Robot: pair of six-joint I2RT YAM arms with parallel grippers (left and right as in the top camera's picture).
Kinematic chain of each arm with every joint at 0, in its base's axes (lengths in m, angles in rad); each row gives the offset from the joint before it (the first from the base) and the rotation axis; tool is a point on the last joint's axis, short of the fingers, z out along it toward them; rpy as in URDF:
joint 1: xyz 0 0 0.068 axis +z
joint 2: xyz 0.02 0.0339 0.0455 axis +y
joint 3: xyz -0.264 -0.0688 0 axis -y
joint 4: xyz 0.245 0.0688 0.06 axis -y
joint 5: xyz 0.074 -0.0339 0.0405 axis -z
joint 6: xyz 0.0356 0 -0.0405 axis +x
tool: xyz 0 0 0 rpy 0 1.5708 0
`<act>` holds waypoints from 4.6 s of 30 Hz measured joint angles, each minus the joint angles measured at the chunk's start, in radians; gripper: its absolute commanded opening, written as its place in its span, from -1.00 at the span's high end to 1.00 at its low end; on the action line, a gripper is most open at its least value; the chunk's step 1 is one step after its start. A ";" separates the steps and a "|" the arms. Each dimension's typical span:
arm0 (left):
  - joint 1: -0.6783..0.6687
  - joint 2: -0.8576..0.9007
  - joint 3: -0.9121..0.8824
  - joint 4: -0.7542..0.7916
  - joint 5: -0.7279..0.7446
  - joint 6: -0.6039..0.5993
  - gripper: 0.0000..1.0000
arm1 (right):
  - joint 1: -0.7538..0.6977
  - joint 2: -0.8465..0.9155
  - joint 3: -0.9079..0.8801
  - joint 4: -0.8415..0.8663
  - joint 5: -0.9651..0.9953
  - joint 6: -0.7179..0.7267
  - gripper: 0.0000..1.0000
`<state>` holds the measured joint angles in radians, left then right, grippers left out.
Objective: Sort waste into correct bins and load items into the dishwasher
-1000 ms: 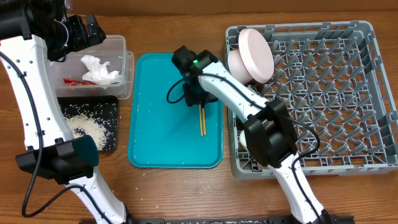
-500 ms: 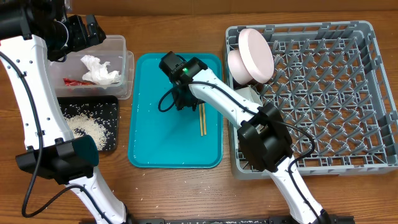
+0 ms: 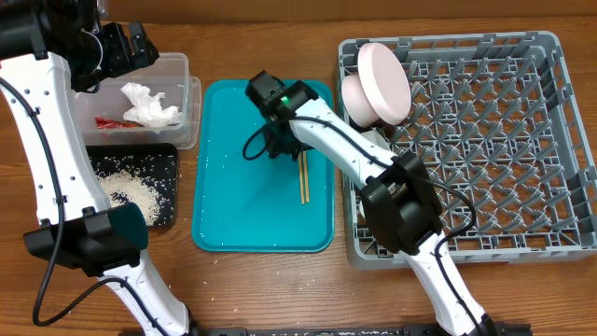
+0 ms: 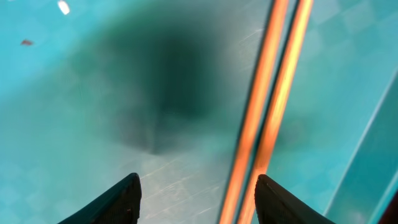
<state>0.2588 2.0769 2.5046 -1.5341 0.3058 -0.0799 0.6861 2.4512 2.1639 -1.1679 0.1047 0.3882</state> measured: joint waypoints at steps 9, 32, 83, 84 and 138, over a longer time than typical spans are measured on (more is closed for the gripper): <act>0.000 0.000 0.000 0.000 0.000 0.000 -1.00 | -0.010 0.039 0.000 0.004 -0.027 0.000 -0.18; 0.000 0.000 0.000 0.000 0.000 0.000 -1.00 | -0.010 0.046 0.279 -0.224 -0.076 -0.003 0.92; 0.000 0.000 0.000 0.000 0.000 0.000 -1.00 | -0.472 -0.425 -0.248 -0.495 -0.037 -0.179 0.31; 0.000 0.000 0.000 0.000 0.000 0.000 -0.99 | -0.472 -0.425 -0.248 -0.494 -0.037 -0.185 0.19; 0.000 0.000 0.000 0.000 -0.001 0.000 -0.99 | -0.546 -1.305 -0.660 0.341 -0.260 -0.362 -1.00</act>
<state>0.2588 2.0769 2.5046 -1.5337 0.3050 -0.0799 0.1402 1.1465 1.5040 -0.8268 -0.1555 0.0257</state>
